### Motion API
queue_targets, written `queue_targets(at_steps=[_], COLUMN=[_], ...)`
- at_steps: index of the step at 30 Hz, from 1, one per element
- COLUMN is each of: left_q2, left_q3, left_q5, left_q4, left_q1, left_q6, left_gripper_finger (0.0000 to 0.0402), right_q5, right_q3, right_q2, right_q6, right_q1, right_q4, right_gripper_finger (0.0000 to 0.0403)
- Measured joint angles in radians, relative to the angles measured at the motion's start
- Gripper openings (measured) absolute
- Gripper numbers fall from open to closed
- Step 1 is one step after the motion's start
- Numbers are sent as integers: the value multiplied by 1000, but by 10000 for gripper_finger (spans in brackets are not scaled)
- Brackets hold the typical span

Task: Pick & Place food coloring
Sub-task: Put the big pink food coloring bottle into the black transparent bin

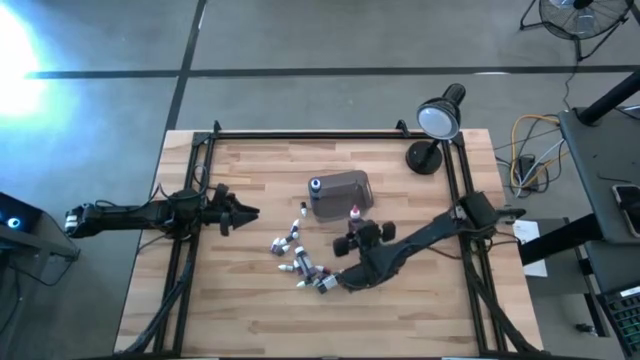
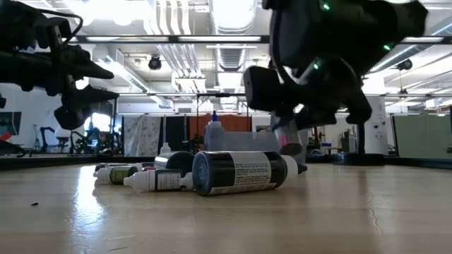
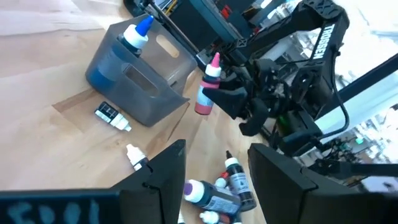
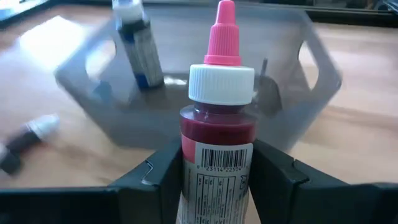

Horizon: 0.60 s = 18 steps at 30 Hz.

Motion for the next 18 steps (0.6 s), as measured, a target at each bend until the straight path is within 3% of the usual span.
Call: queue_targets(at_steps=[11, 18], left_q2=[86, 139], left_q3=[0, 0], left_q5=[0, 7], left_q4=[-7, -7], left_q1=[0, 0], left_q6=[33, 33], left_gripper_finger=[151, 151], right_q5=[40, -61], right_q3=[23, 22], right_q2=[155, 115], right_q6=[150, 126], right_q1=[3, 15], right_q4=[12, 9], right_gripper_finger=[153, 153])
